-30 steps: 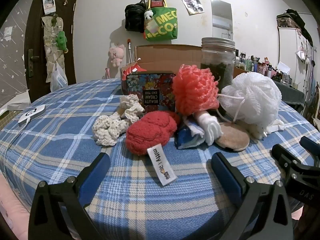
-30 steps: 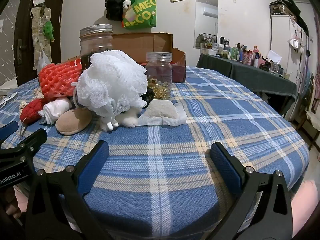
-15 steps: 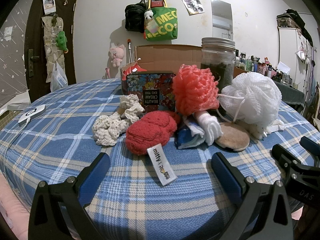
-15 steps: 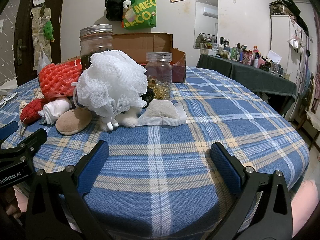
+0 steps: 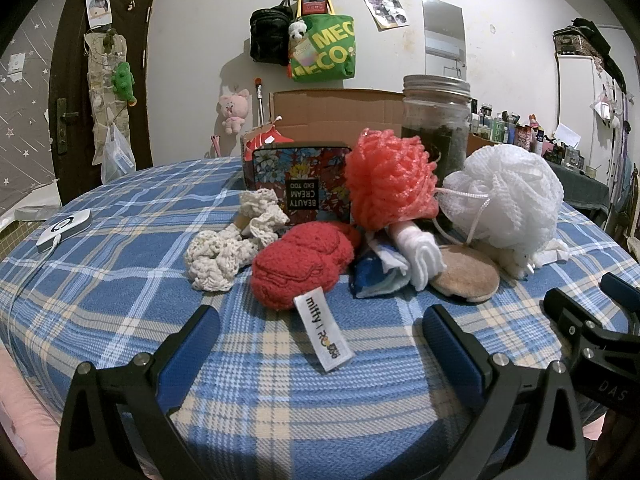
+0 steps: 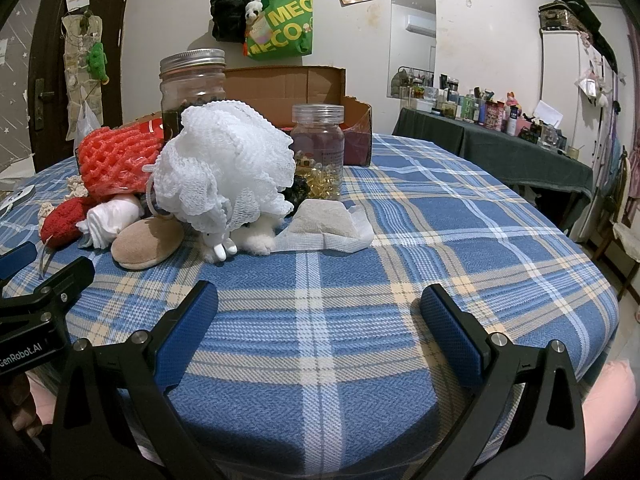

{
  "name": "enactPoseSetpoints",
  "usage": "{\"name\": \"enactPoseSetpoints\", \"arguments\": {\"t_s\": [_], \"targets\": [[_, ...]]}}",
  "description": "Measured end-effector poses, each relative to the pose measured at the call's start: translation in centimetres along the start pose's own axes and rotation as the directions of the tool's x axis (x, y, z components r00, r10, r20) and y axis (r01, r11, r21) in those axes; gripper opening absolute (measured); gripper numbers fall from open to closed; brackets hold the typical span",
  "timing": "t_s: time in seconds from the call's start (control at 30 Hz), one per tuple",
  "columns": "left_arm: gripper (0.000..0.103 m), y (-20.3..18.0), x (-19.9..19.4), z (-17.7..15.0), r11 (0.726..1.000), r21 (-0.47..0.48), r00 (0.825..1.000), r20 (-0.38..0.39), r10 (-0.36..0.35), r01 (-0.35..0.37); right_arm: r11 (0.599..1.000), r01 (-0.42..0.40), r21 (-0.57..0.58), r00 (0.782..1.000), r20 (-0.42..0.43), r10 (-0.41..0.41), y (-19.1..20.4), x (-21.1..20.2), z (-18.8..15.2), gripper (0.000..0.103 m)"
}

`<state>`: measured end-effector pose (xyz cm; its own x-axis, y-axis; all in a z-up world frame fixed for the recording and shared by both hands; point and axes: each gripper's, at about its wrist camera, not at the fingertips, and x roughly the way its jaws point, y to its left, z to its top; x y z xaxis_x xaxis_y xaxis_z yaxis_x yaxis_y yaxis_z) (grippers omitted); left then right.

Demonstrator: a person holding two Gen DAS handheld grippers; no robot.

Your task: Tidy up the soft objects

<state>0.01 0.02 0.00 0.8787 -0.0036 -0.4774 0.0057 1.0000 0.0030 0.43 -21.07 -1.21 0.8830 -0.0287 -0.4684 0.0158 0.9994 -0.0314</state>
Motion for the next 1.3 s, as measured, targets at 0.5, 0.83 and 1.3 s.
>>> {"name": "enactPoseSetpoints", "arguments": {"t_s": [0.5,0.83,1.3], "targets": [[0.103,0.00,0.00,0.00,1.000,0.000,1.000,0.000,0.000,0.000,1.000,0.000,0.000,1.000,0.001,0.000,0.02,-0.05,-0.01,0.103],[0.103,0.00,0.00,0.00,1.000,0.000,1.000,0.000,0.000,0.000,1.000,0.000,0.001,1.000,0.003,0.000,0.03,-0.07,-0.01,0.103],[0.103,0.12,0.30,0.51,0.999,0.011,0.999,-0.023,-0.039,0.040,1.000,-0.020,0.000,1.000,-0.012,0.020,-0.14,-0.04,0.10,0.103]]}}
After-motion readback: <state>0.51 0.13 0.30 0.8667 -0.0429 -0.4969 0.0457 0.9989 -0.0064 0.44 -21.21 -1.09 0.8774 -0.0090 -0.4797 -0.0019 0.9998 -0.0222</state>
